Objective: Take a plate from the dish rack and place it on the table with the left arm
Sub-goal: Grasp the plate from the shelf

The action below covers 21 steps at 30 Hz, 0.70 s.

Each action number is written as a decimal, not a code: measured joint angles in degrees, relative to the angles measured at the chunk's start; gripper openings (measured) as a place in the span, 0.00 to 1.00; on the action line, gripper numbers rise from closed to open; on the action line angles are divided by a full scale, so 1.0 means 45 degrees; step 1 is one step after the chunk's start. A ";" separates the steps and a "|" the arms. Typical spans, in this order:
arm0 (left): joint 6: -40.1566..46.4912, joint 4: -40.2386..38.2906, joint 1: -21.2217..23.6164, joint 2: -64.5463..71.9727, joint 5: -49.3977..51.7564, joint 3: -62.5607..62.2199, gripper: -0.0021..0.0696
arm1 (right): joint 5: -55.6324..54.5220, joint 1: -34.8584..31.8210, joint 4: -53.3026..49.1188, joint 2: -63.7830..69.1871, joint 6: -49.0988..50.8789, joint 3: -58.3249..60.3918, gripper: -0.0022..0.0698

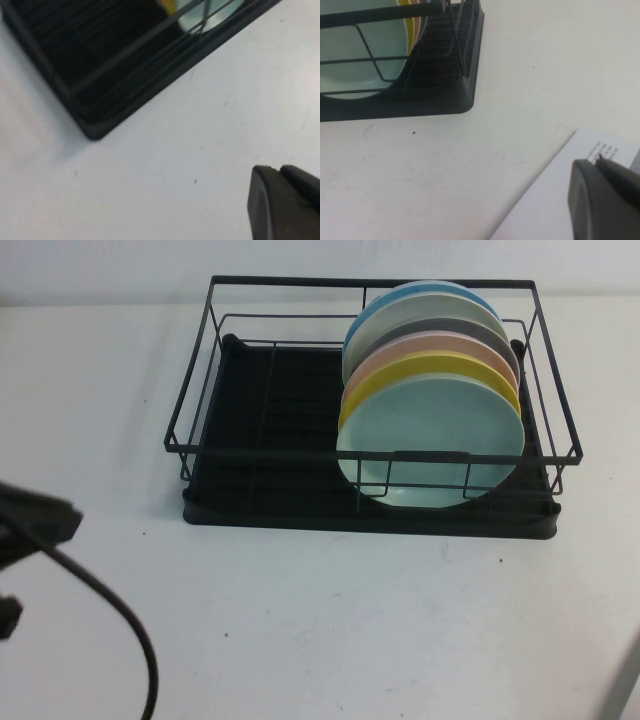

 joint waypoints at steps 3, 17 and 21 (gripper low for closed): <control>0.1797 -0.0774 -0.0500 0.1538 -0.0106 -0.1160 0.02 | 0.0000 0.0000 0.0000 0.0000 0.0000 0.0000 0.00; 0.2270 -0.0836 -0.3769 0.7793 -0.4465 -0.5167 0.16 | 0.0000 0.0000 0.0000 0.0000 0.0000 0.0000 0.00; 0.2864 -0.0836 -0.4440 0.9486 -0.4717 -0.6006 0.38 | 0.0000 0.0000 0.0000 0.0000 0.0000 0.0000 0.00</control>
